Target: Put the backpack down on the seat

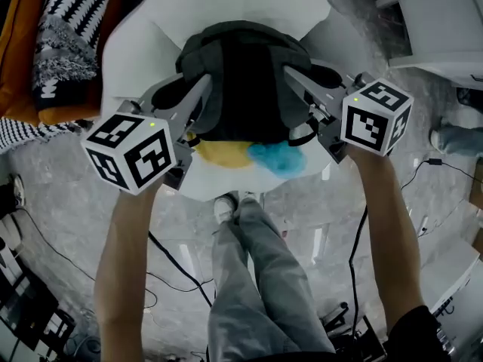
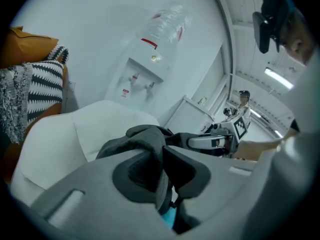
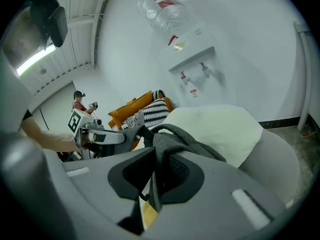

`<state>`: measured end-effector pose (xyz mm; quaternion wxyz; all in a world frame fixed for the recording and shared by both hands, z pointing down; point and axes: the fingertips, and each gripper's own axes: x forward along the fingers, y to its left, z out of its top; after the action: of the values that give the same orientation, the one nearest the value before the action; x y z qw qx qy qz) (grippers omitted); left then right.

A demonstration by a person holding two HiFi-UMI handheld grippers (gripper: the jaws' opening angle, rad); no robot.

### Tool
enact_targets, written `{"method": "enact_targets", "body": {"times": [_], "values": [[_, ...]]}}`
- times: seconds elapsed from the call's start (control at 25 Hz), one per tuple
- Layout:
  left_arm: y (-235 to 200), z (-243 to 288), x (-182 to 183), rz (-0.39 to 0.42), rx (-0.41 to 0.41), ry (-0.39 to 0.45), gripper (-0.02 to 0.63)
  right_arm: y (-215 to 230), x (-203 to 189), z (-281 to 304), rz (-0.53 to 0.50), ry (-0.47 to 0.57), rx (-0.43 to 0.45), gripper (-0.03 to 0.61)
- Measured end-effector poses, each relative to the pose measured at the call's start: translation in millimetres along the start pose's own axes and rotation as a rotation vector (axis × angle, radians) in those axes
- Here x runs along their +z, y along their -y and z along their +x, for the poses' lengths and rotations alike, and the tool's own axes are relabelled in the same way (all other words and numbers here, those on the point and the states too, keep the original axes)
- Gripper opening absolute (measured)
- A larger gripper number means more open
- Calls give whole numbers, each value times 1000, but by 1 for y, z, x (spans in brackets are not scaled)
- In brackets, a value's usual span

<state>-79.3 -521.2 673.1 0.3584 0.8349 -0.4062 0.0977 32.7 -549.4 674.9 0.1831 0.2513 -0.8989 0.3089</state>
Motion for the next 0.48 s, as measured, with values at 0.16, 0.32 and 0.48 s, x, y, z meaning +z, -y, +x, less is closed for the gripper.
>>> {"method": "enact_targets", "body": {"times": [0.16,0.32,0.48], "values": [[-15,20,2,-30,-5,-6,43,18,0,12,19,-2,-11,40],[-32,41,-3,-45,-2,-37,43,36,-3,27,30,-1,-3,40],[-45,59,-9,-48,15,-69,43,55,-12,39,47,-3,-7,40]]}}
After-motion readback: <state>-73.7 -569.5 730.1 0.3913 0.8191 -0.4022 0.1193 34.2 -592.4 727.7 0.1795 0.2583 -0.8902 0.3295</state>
